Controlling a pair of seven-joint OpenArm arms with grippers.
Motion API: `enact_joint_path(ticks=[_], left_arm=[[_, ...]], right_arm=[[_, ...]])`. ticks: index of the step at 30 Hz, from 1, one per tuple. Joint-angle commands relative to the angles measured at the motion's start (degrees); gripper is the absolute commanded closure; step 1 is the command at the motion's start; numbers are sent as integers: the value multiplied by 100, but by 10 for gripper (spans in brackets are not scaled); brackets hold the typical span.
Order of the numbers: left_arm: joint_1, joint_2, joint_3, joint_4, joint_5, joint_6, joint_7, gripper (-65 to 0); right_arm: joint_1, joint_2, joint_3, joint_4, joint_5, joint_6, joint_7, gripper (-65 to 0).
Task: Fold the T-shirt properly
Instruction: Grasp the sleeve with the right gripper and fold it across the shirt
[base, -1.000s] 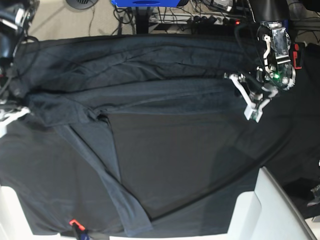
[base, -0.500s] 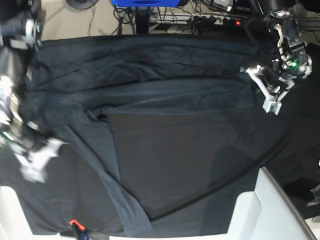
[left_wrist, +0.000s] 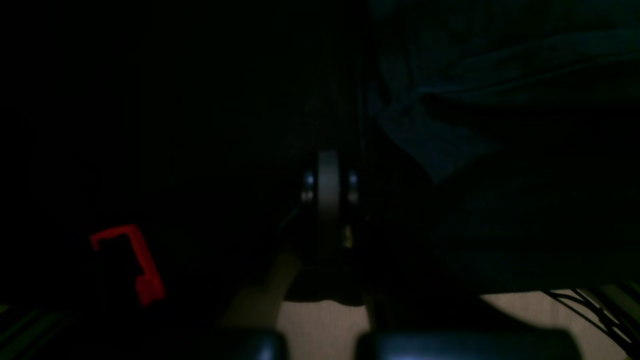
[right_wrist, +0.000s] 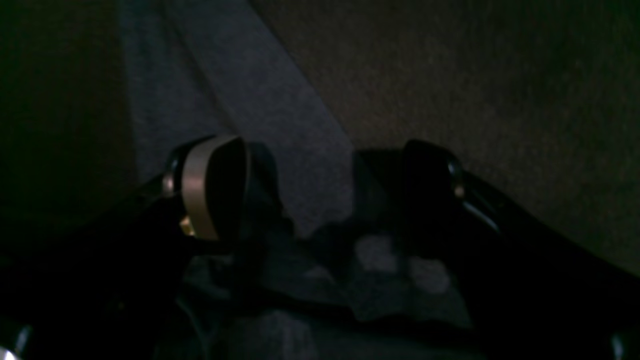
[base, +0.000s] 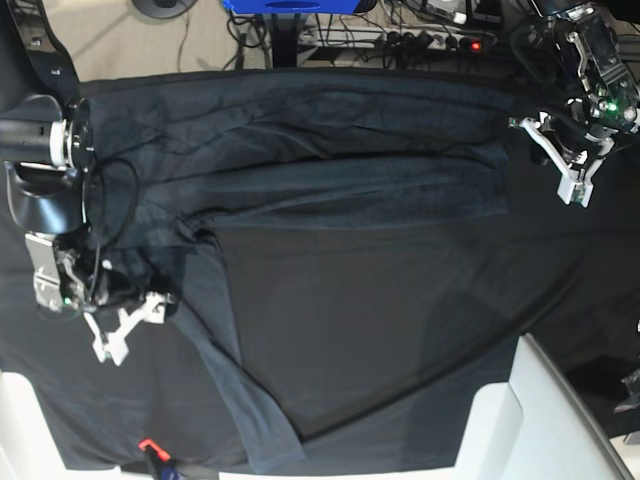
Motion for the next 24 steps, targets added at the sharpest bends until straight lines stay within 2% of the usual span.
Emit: enact_joint_path(ticks=[1,8,10,17,20,24], left_arm=[[-16,-90,-14,92,-47,-47,-72,0],[-77,-90,48,92,-47,-47,-72,0],[-77,-90,48,30,-47,-47,-72,0],[-209,-99,48,-401,-47,-47,-72,0],[-235,-99,48,-418,-47,-47,-72,0],[-244,-99,48,-409,-47,-47,-72,0]], right_arm=[[236,49,8,28,36,47,180,-461],[157,5,-19,-59,36,47,198,-446],[148,5,-19,-59,36,47,198,-374],[140,5,-1,-24,44,47,189,0],[131,5,17,46,62,47,57,-5],[-238,-4,17,969,71,47,-418,0]])
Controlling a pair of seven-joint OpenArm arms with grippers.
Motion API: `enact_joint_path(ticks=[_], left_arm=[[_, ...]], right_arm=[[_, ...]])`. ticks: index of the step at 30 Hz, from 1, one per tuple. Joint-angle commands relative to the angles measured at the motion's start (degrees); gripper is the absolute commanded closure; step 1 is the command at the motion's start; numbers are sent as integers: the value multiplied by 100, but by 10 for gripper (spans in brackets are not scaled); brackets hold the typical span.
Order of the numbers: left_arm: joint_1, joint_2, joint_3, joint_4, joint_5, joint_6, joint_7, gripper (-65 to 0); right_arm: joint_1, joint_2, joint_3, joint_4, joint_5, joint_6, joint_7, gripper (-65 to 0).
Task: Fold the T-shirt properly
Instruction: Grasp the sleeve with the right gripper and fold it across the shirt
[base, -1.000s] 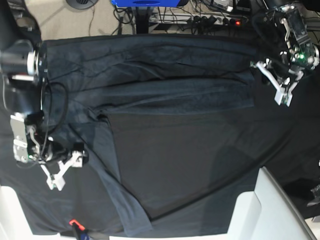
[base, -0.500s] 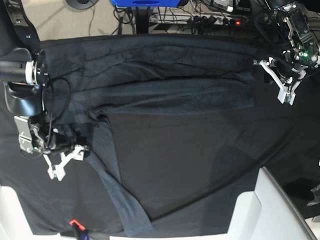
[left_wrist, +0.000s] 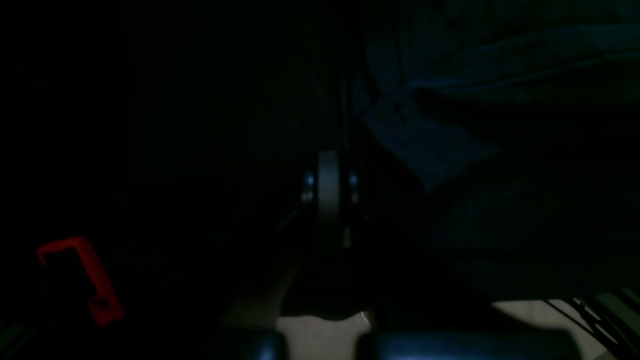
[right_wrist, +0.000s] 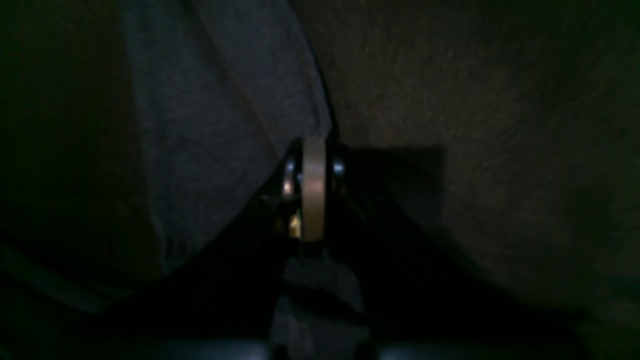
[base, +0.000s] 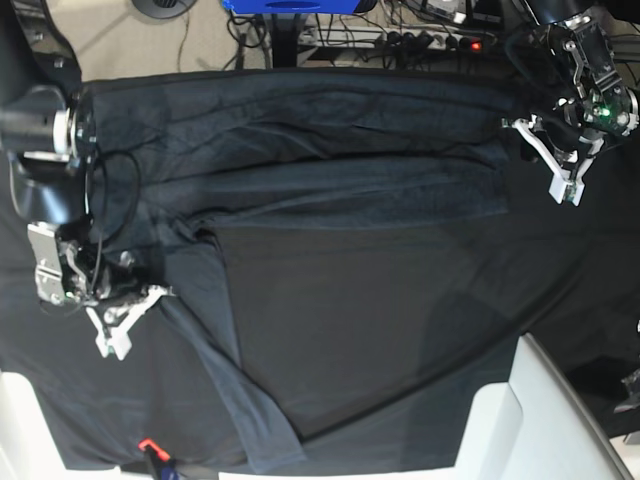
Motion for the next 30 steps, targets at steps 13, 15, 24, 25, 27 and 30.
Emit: enact_joint_path(ticks=[13,15,24,25,27,30], left_arm=[[-157,-101,-20,76,-1,-47,-69,0],[-166,-101,-20,76,-1,-47,-69,0],[-166,-233,384,67,-9,-47,-69,0],[-166,-233,384,67,-18,-47,-69,0],[-245,-233,384,67,-1,-47,-69,0],[-263,-233,384,58,-1,-47,-69,0]], right_arm=[[-2098,-497,25,4594,42,38,-2144,0],[-2397,-541,25,5121,33,38,-2320,0],[-3399,-664,17,6203,33,38,-2706,-2],[-3496,-673,17,6273,42,38,-2689,-2],[-3724,-681,17,6431,51,38,-2689,-2],[-4014,-743,17,6625,42,38,-2680,-2]])
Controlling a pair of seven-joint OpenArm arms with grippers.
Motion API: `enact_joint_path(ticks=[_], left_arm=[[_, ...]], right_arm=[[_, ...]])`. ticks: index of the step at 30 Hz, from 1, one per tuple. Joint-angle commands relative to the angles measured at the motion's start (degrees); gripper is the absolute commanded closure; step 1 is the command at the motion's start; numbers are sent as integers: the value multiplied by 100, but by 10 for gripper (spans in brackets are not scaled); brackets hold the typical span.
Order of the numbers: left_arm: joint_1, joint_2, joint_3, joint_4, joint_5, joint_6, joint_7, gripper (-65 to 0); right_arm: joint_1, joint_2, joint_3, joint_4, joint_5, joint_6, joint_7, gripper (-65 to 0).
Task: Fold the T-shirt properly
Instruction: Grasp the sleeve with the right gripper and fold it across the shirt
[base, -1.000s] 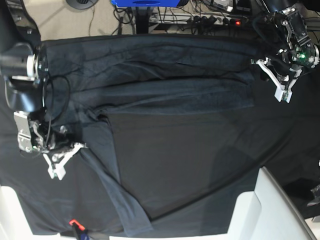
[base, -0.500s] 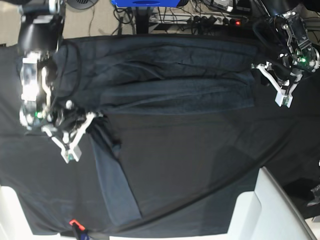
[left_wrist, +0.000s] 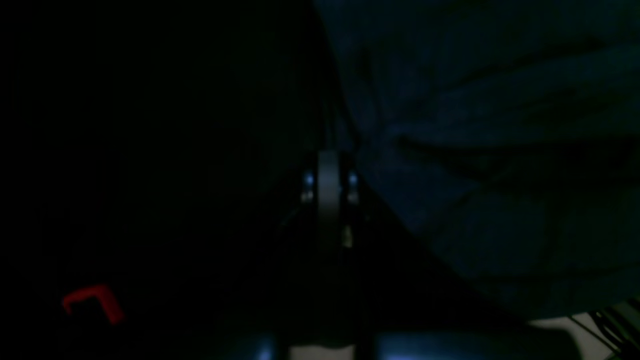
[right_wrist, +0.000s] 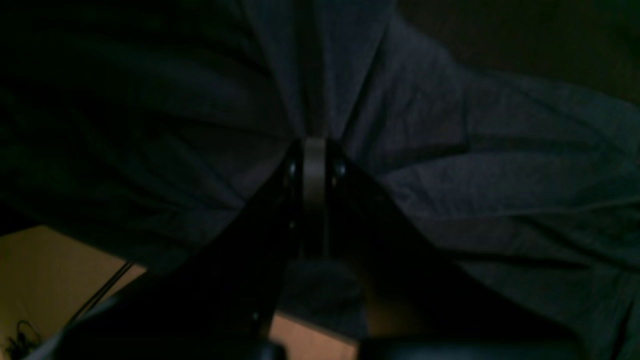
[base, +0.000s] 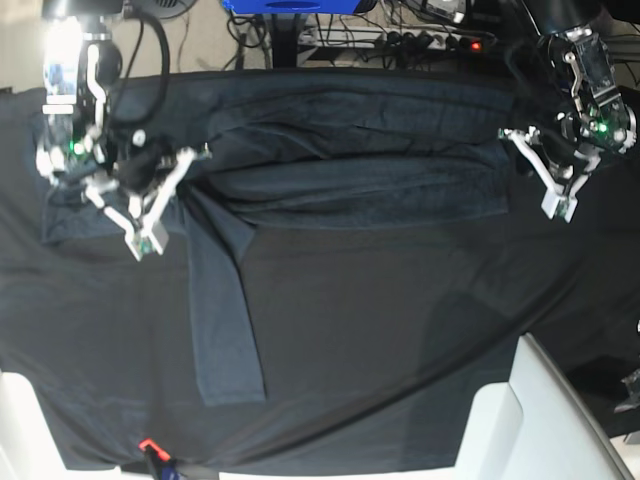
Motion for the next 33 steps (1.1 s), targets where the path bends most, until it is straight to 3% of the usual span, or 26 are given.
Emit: enact_joint_path(ticks=[1,16,27,29,33], left_arm=[[-31,-93,-20,78,-42,-45,-69,0],[-40,-93,-20,78,-42,-45,-69,0],[-40,-84,-20,78,-42,-45,-69,0],[-40,-84,-20,78,-42,-45,-69,0],[-31,-84,-29,78,-42,-45,-69,0]], right_arm=[[-43,-24,17,151,38,12,98,-2],[-870,-33,17,494,64,12,107,-2],[-835,-33,17,221,64,12,107,-11],[-843,-33,17,265,64,12,89,-57],[-870,-33,25,582,73,12,98,-255]])
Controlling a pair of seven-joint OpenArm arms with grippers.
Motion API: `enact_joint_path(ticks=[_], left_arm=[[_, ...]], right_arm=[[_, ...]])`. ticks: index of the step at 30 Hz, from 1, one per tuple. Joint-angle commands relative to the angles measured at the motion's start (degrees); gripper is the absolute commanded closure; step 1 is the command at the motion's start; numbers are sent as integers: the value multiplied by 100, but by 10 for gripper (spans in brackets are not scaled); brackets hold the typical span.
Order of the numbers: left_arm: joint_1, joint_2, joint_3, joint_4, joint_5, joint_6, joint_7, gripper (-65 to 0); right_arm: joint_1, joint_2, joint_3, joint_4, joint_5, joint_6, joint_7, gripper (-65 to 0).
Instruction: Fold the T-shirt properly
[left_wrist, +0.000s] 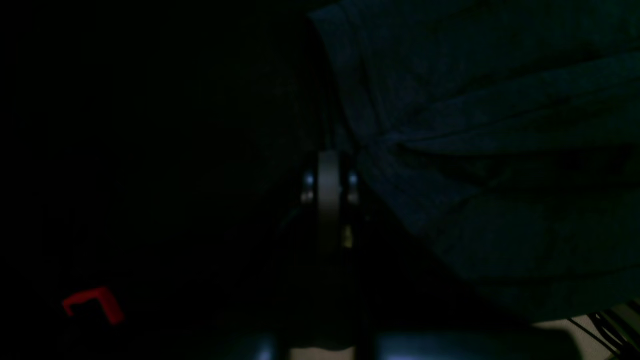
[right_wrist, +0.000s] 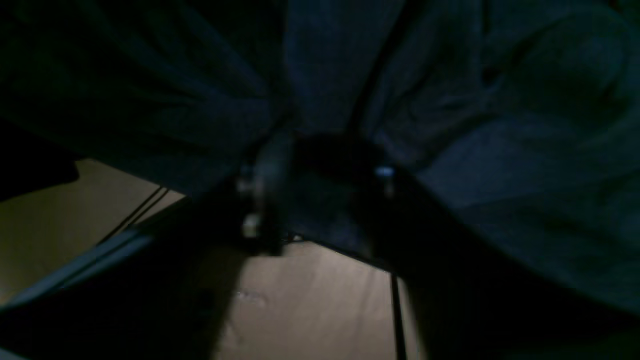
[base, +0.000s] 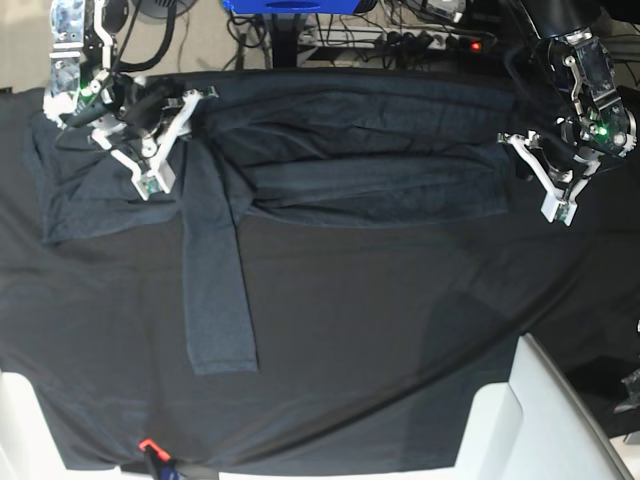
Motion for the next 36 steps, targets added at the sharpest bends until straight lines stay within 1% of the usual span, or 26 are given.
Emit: enact_joint_path(ticks=[1,3,5,7,9,13,15,16,17,19,21,23,26,30,31,34,36], left_arm=[[-20,-84,-44,80,-46,-45,-69,0],[-12,-84,-62,80,-46,-45,-69,0],[15,-84,-62,80,-46,-45,-69,0],[32,-84,-70,89,-64,-45,-69,0],[41,-84,-70,98,-73,-45,-69,0],[164,-84,-70,168,-82,-45,-78,0],[243,-84,-70,229,-82,-45,-78,0],[314,-93,-79,247,-90,-45,-87,0],[375,-93,-79,273,-90,-45,-157,0],[551,-93,-79,282,-73,-45,-500,0],[736,-102,-79,273,-82,-45,-729,0],[832,-128,-79,265,-90,-45,-746,0],[920,-137,-79,265,-90,-45,-764,0],[1017,-172,-79,309,-90,-45,-949,0],[1017,-172,-79,300,-90,-45,-949,0],[1017,-172,-79,256,-90,-45,-949,0],[1017,-172,-79,256,-90,-45,-949,0]], right_arm=[[35,18,25,250,71,16,94,-300],[141,18,25,391,71,16,94,-366],[492,18,25,364,71,16,67,-398],[1029,26,25,39,62,16,59,-399],[1741,26,25,-585,62,16,50,-401],[3156,26,25,-2458,62,16,155,-398],[3754,44,25,-3495,44,16,542,-398],[3982,61,25,-3961,44,16,841,-398],[4167,61,17,-4365,44,16,1070,-398],[4528,70,17,-5183,36,16,1465,-398],[4774,70,17,-5772,36,16,1729,-398],[4941,70,8,-6194,36,16,2045,-398],[5020,70,8,-6501,27,16,2423,-398],[5029,167,-27,-6669,27,8,2643,-398],[5029,185,-27,-6704,27,-71,2705,-398],[5020,334,-27,-6721,27,-511,2740,-398],[5020,413,-27,-6721,27,-581,2740,-398]])
